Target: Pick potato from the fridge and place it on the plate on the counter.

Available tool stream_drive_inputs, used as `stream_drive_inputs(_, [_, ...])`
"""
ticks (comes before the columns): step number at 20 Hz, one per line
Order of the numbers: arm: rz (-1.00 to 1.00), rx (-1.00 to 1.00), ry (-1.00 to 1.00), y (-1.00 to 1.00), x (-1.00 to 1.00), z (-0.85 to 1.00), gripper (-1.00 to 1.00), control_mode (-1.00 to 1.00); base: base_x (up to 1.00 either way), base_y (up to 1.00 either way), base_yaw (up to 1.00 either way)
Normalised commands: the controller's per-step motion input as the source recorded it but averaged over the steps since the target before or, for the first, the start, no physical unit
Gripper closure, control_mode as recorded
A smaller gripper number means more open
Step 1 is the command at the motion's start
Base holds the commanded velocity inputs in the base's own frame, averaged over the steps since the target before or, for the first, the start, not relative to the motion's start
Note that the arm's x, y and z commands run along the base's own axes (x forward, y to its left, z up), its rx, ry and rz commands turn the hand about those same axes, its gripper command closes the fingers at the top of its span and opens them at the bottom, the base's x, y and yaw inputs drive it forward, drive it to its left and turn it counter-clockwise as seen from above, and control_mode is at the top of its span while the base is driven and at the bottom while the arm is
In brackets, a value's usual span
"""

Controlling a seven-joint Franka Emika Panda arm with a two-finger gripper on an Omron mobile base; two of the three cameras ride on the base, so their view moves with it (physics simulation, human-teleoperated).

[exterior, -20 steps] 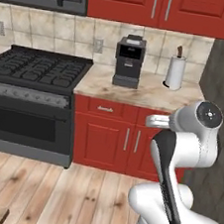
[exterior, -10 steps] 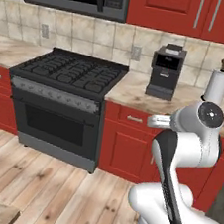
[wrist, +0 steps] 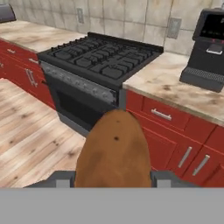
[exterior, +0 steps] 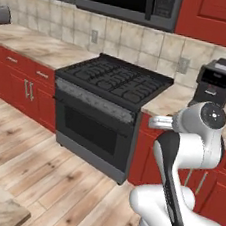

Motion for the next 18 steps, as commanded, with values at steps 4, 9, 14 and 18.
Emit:
stream_drive_inputs(4, [0.0,0.0,0.0,0.0,0.0,0.0,1.0,1.0,0.71,0.0,0.43])
stream_drive_inputs(9, [0.0,0.0,0.0,0.0,0.0,0.0,1.0,1.0,0.75,0.0,0.44])
stream_drive_inputs(14, [0.0,0.0,0.0,0.0,0.0,0.0,1.0,1.0,0.83,0.0,0.42])
stream_drive_inputs(18, [0.0,0.0,0.0,0.0,0.0,0.0,1.0,1.0,0.91,0.0,0.38])
